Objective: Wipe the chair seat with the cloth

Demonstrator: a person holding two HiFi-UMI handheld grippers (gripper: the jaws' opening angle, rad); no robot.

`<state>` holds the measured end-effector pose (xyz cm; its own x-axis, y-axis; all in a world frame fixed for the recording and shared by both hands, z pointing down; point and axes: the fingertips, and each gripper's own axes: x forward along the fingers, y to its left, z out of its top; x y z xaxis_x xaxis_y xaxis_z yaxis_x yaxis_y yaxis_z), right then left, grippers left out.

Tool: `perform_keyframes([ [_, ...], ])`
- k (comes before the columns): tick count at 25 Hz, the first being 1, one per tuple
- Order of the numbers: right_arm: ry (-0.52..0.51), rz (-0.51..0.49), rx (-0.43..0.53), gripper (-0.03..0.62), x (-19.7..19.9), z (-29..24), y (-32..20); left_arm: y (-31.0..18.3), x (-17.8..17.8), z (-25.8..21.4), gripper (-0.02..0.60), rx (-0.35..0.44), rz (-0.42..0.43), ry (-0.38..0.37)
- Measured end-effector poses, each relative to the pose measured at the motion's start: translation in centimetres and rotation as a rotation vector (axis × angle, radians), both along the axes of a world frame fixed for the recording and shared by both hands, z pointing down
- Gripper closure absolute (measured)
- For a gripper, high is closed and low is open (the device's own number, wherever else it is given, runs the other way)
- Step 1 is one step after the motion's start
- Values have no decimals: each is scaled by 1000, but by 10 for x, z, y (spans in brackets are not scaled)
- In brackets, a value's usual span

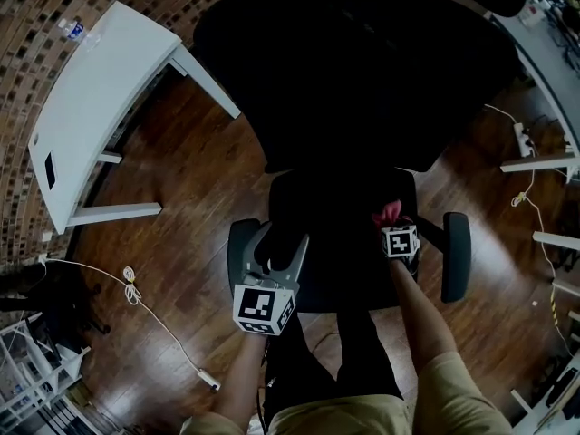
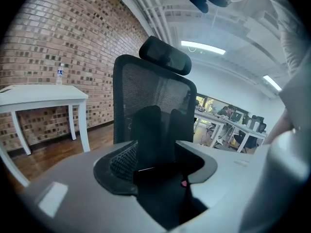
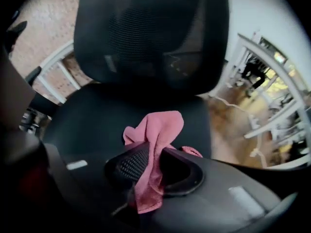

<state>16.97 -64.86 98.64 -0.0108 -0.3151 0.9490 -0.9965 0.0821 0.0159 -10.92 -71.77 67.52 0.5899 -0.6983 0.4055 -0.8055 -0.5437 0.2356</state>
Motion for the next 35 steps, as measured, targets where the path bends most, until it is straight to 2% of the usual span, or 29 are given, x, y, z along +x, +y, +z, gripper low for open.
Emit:
perform_keyframes([
  [1,64,20,-22,516,25,-6,7,0,3,-2,365,1,3,4],
  [3,131,50,-63,515,49,-14,15,-3,3,-7,365,1,-7,7],
  [5,153,80,-64,514,54,-18,12,-7,0,-12,365,8,-22,9],
  [7,107,127,-45,514,39,-16,9,-10,-5,-16,365,22,-26,-1],
  [9,-83,142,-7,514,-16,-10,1,-12,-16,-19,365,32,-35,-18],
  [12,-421,31,44,515,-152,-18,-6,-12,-43,-23,365,31,-75,-41],
  [15,-617,-63,67,514,-265,-33,1,-9,-58,-29,365,37,-97,-75],
  [18,-697,-90,61,513,-340,-40,5,-6,-70,-36,365,50,-110,-92],
  [21,-663,-144,33,513,-370,-26,11,-4,-87,-44,365,53,-126,-99],
  [23,-615,-168,61,513,-353,-18,6,-3,-93,-44,365,54,-131,-102],
  [24,-572,-167,70,514,-331,-11,4,-2,-92,-42,365,53,-130,-101],
  [26,-448,-129,61,514,-263,4,7,0,-87,-39,365,48,-122,-94],
  [28,-324,-62,50,514,-176,10,16,1,-76,-36,365,41,-105,-84],
  [31,-137,41,65,514,-49,-17,27,0,-55,-32,365,40,-76,-63],
  [33,-38,67,70,514,9,-23,40,0,-46,-29,365,34,-65,-50],
  [35,7,63,54,514,33,-17,53,-1,-40,-30,365,27,-68,-33],
])
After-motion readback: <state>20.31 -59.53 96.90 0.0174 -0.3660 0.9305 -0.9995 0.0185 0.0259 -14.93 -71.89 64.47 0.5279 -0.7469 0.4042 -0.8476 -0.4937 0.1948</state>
